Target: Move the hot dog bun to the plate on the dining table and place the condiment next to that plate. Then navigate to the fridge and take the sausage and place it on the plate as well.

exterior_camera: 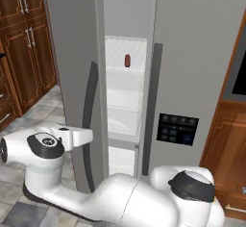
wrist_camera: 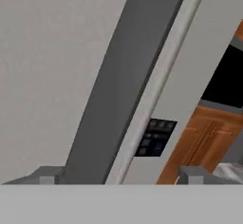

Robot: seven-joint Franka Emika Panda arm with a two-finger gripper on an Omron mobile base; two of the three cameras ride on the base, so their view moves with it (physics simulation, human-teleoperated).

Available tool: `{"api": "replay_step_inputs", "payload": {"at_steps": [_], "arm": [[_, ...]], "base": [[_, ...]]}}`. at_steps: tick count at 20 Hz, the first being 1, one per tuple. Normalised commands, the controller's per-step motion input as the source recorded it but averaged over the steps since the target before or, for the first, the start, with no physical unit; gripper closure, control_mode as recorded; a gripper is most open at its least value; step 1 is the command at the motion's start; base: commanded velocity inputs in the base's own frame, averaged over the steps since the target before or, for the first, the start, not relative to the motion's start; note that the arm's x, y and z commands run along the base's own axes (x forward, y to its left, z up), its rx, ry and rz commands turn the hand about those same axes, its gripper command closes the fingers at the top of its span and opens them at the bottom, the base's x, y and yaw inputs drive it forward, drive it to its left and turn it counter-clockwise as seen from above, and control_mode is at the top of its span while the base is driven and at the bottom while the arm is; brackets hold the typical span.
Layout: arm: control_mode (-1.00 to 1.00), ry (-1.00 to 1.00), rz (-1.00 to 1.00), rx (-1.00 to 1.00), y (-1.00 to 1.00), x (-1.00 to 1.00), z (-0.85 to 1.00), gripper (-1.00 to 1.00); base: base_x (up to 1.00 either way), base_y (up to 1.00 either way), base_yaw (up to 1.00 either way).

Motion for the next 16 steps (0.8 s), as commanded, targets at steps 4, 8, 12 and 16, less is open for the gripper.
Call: {"api": "replay_step_inputs", "payload": {"at_steps": [4, 8, 12, 16], "arm": [[-1.0, -0.12, 0.0, 0.09, -0.79, -1.0, 0.71, -1.0], [-1.0, -0.04, 0.09, 0.25, -1.0, -0.93, 0.56, -1.0], [-1.0, 0.0, 0.16, 0.4, -1.0, -0.72, 0.41, -1.0], [-1.0, 0.0, 0.06, 0.4, -1.0, -0.14, 0.36, -1.0]], "base": [[0.0, 0.0, 0.0], [0.0, 0.0, 0.0], [0.0, 0.0, 0.0], [0.0, 0.0, 0.0]]}}
